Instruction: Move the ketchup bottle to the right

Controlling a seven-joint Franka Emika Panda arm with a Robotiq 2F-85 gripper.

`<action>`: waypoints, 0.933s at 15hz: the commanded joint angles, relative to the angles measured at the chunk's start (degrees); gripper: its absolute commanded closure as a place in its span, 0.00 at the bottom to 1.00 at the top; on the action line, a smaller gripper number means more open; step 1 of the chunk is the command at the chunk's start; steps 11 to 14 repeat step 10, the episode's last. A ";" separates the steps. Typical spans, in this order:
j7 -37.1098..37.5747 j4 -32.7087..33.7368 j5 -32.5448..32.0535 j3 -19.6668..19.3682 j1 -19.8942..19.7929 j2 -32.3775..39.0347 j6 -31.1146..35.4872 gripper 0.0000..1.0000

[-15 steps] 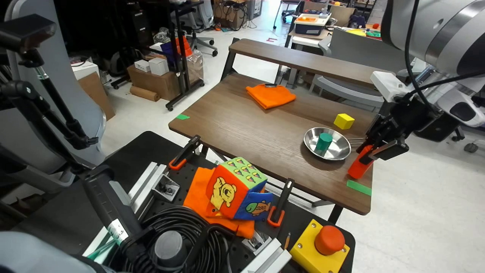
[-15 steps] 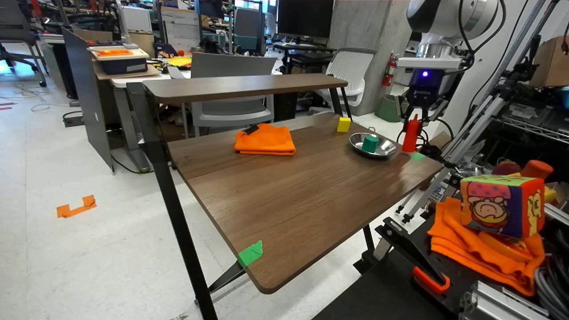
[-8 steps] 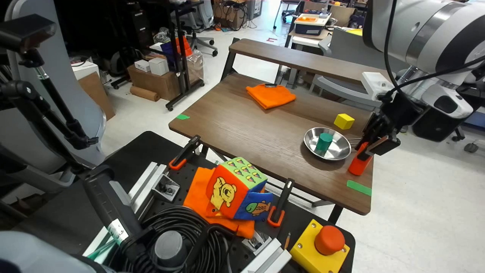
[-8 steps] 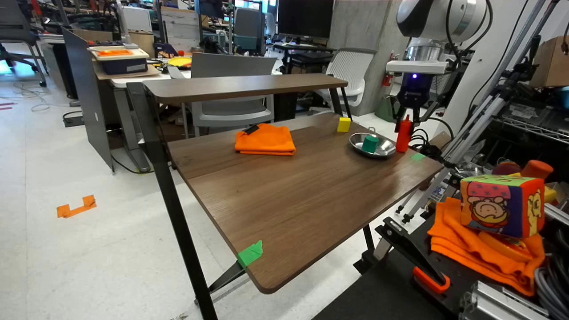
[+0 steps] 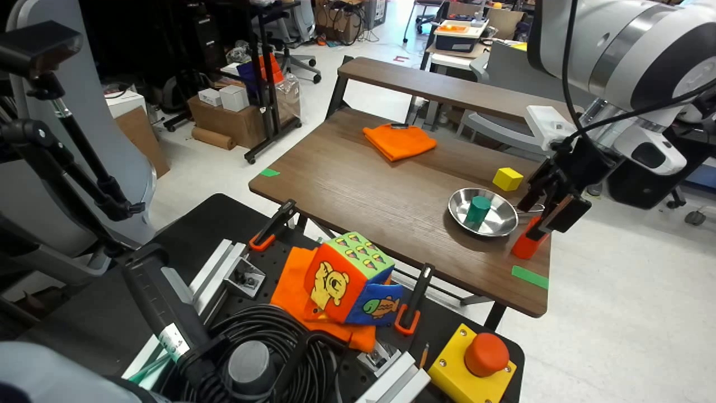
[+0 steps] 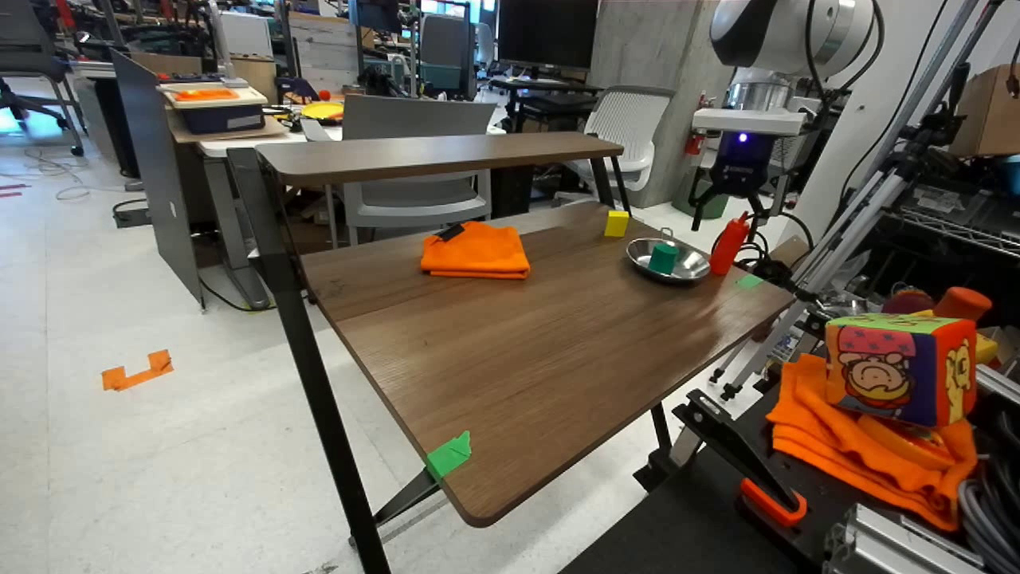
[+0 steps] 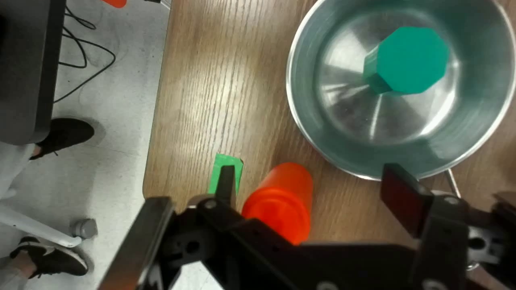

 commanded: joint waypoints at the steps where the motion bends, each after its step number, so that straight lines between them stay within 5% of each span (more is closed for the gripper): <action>1: -9.30 -11.22 2.73 2.46 -1.20 -12.92 1.69 0.00; 5: -16.13 -13.69 4.27 3.51 -0.70 -23.19 -11.85 0.00; 6: -13.09 -9.91 3.23 2.07 -0.17 -16.69 -7.46 0.00; 9: -14.39 -12.20 3.25 2.63 0.18 -22.78 -11.89 0.00; 14: -14.59 -12.68 3.25 2.65 0.19 -23.18 -11.89 0.00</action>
